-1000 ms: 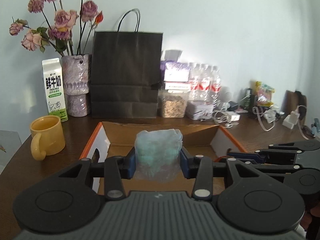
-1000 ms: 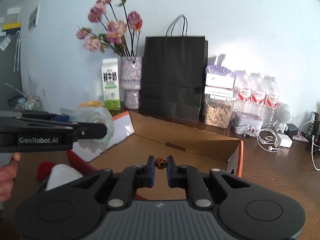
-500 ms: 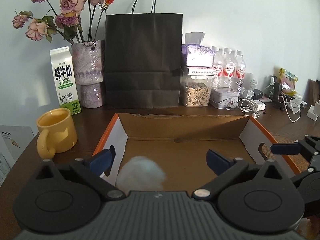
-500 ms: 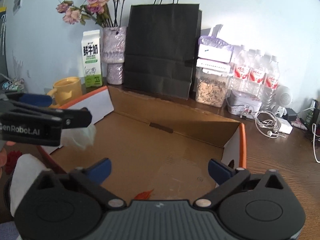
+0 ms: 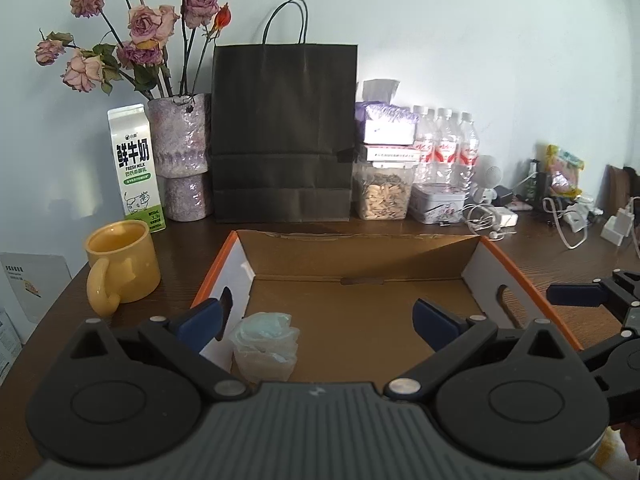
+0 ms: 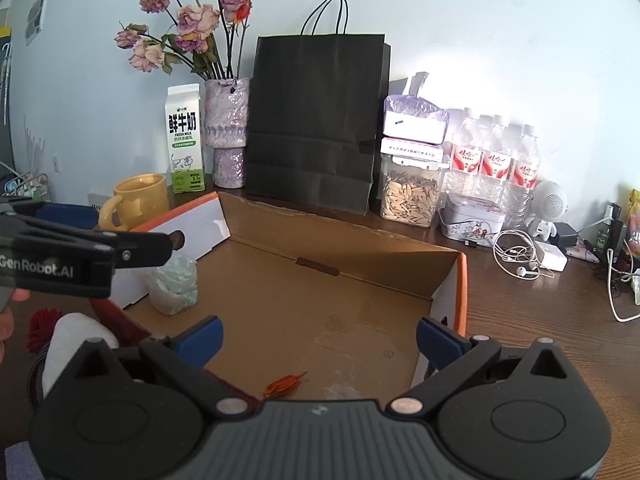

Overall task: Organize objects
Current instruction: 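Carry the bag over the cardboard box and open the left gripper while the right drops the candy in, then grasp the white-and-yellow plush sheep with the right gripper while the left moves toward the red rose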

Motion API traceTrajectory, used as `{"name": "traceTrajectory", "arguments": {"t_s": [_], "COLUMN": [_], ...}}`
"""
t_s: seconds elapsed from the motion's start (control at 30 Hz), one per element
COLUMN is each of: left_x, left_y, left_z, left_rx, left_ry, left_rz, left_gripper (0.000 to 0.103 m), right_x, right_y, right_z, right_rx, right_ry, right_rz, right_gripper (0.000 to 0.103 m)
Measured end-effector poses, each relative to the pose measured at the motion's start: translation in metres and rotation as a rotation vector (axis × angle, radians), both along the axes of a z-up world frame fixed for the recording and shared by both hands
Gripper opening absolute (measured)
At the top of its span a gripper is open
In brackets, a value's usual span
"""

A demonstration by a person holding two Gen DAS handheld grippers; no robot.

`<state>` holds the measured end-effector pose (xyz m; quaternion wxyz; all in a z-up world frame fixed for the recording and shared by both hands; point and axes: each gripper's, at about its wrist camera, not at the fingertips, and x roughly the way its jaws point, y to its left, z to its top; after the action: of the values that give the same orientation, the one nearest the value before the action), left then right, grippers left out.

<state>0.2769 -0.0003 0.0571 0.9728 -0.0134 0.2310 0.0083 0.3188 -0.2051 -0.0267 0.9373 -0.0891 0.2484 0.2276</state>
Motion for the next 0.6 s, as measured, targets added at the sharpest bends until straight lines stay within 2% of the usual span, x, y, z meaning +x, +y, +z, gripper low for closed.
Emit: {"name": "traceTrajectory", "arguments": {"t_s": [0.23,0.4,0.6], "left_x": [-0.047,-0.081,-0.120], "left_y": [0.001,0.007,0.015], "left_z": [0.003,-0.005,-0.019], "left_rx": [-0.013,-0.056,-0.037], "left_ry": [-0.041,-0.030,-0.017], "left_rz": [-0.028,-0.017,-0.007], "left_gripper": [0.103,0.103,0.103], "right_x": [-0.047,-0.085,-0.122], "right_y": [-0.021,-0.043,-0.070], "right_z": [0.004,-0.001,-0.015], "right_rx": [0.034,0.049,0.040], "right_ry": [-0.055,-0.081,-0.065], "right_rz": [-0.002,-0.032,-0.061], "right_gripper": [0.103,0.103,0.103]}}
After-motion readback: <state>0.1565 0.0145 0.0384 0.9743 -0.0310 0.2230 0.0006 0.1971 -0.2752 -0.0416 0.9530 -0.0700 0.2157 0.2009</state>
